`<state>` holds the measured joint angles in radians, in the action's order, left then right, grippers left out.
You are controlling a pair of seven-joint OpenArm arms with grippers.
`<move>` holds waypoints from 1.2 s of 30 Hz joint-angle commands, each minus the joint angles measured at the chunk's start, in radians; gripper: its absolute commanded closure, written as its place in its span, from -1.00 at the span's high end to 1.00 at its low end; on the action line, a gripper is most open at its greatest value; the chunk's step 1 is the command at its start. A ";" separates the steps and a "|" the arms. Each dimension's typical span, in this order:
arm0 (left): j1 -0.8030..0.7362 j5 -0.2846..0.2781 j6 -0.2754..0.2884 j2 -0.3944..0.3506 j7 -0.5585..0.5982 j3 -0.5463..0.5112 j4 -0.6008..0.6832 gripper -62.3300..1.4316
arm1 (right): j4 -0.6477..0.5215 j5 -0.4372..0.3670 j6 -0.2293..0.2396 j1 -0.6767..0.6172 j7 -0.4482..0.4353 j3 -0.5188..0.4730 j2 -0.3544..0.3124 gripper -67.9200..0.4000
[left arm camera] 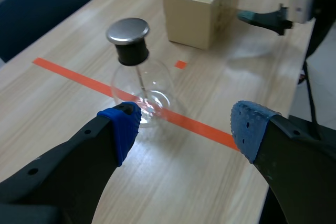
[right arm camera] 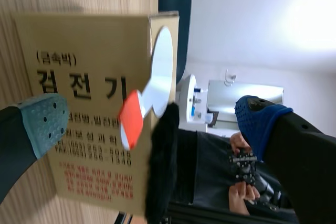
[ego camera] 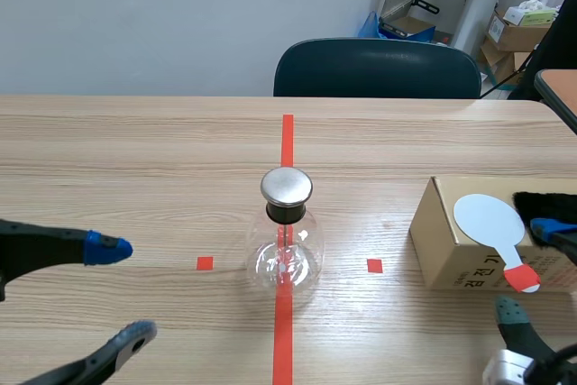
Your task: Do the electroscope experiment
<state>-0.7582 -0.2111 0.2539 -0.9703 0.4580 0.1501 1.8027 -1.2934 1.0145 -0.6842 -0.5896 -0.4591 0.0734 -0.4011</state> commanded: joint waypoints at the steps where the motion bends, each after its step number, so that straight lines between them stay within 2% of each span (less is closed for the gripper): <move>1: -0.038 -0.010 -0.014 -0.021 0.037 -0.002 0.024 0.28 | 0.003 -0.003 -0.011 0.012 -0.006 0.003 -0.029 1.00; 4: -0.083 -0.010 -0.035 -0.048 0.071 -0.019 0.024 0.27 | 0.025 0.005 -0.011 0.039 -0.019 0.012 -0.032 1.00; 11: -0.152 0.006 -0.035 -0.050 0.137 -0.050 0.024 0.28 | 0.030 -0.028 -0.011 0.041 -0.050 0.012 -0.062 1.00; 24: -0.156 0.013 -0.035 -0.050 0.139 -0.050 0.024 0.27 | 0.030 -0.042 -0.011 0.036 -0.032 0.004 -0.073 0.97; 27: -0.156 0.012 -0.034 -0.050 0.174 -0.050 0.024 0.27 | 0.030 -0.037 -0.011 0.036 -0.033 0.004 -0.073 0.74; 32: -0.156 0.013 -0.034 -0.050 0.211 -0.050 0.024 0.27 | 0.030 -0.027 -0.011 0.035 -0.033 0.004 -0.073 0.17; 36: -0.156 0.013 -0.034 -0.050 0.211 -0.050 0.024 0.27 | 0.030 -0.026 -0.011 0.036 -0.034 0.004 -0.073 -0.19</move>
<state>-0.9169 -0.1917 0.2173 -1.0306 0.6559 0.0978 1.8027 -1.2491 0.9955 -0.6846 -0.5549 -0.4961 0.0929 -0.4576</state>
